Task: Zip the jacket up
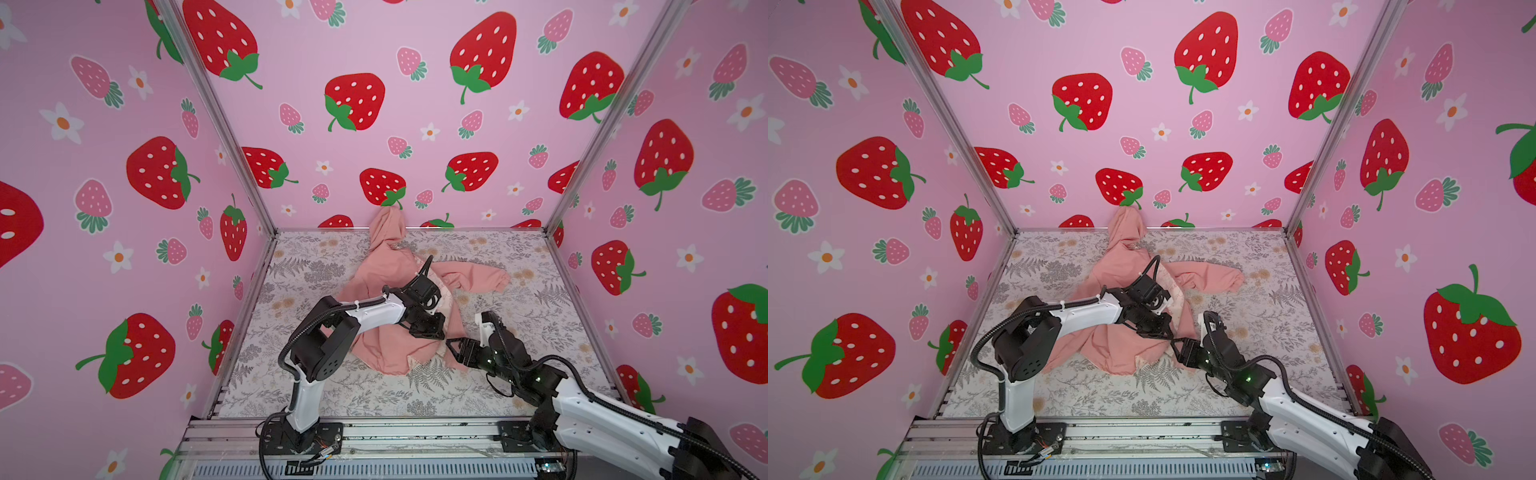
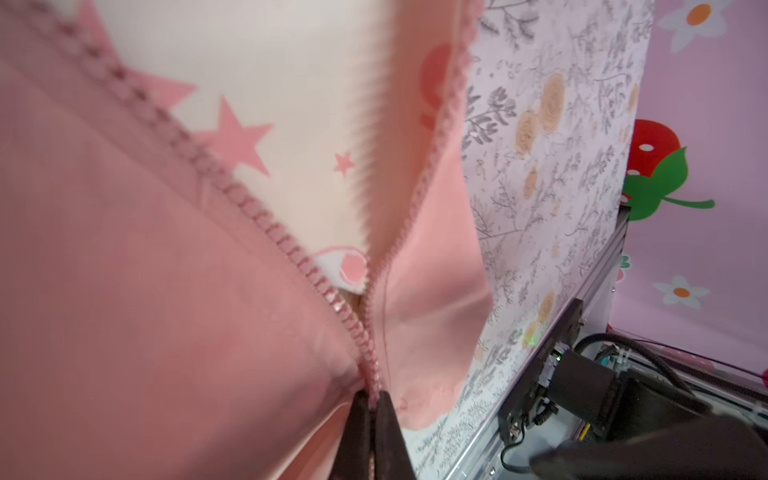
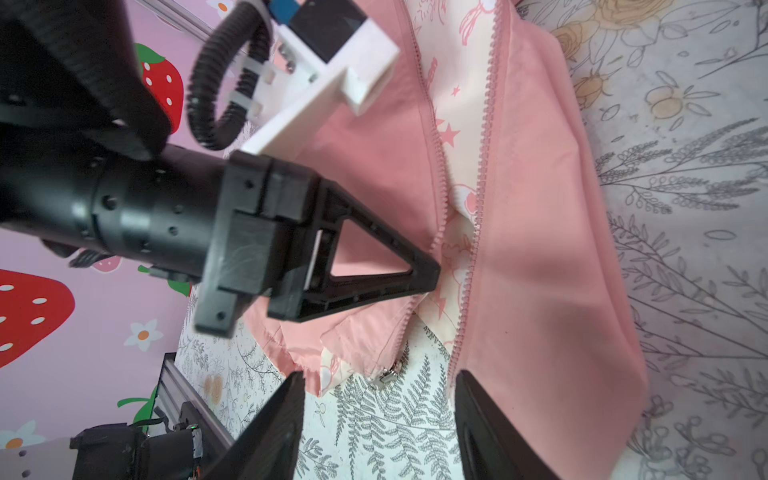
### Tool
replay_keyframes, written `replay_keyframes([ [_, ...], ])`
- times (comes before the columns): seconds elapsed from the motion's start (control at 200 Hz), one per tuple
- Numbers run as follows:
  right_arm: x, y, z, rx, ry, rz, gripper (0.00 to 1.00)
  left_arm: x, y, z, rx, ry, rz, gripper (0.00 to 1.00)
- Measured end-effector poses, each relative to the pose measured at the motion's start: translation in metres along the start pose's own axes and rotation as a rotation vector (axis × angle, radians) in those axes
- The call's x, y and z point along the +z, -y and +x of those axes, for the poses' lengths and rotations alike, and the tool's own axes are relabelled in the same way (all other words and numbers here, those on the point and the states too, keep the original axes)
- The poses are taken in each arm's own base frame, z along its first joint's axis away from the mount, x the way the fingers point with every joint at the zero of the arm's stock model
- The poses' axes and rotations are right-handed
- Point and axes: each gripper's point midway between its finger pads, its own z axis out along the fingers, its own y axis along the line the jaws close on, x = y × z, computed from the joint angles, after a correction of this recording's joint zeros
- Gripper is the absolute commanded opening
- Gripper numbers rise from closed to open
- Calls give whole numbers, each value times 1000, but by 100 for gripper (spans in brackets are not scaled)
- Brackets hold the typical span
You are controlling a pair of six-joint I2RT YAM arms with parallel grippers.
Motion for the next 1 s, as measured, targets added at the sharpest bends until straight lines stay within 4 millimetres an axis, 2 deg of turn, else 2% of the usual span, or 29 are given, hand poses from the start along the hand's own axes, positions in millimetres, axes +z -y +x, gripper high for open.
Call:
replay_keyframes([
  [0.105,9,6,7,-14,-32,25,57,4,0,-12,5,18,-10,0],
  [0.145,15,12,12,-18,-56,47,54,3,2,-17,11,30,-14,5],
  [0.16,17,14,14,-23,-65,55,53,3,2,-19,13,37,-17,11],
  [0.25,28,26,27,-34,-122,105,52,-2,5,-28,30,70,-30,31],
  [0.375,41,29,31,-42,-158,134,49,-11,2,-35,26,101,-54,45],
  [0.51,50,22,26,-48,-155,122,49,-33,8,-41,36,148,-56,50],
  [0.67,58,21,23,-42,-149,121,48,-77,28,-45,70,240,-51,51],
  [0.765,60,25,25,-33,-157,132,46,-103,34,-38,80,289,-58,52],
  [0.85,61,27,25,-24,-159,138,45,-121,29,-24,63,316,-78,55],
  [0.945,61,26,24,-19,-156,137,45,-133,16,6,-6,319,-78,56],
  [1.001,61,26,24,-16,-155,136,45,-132,8,26,-58,319,-60,59],
])
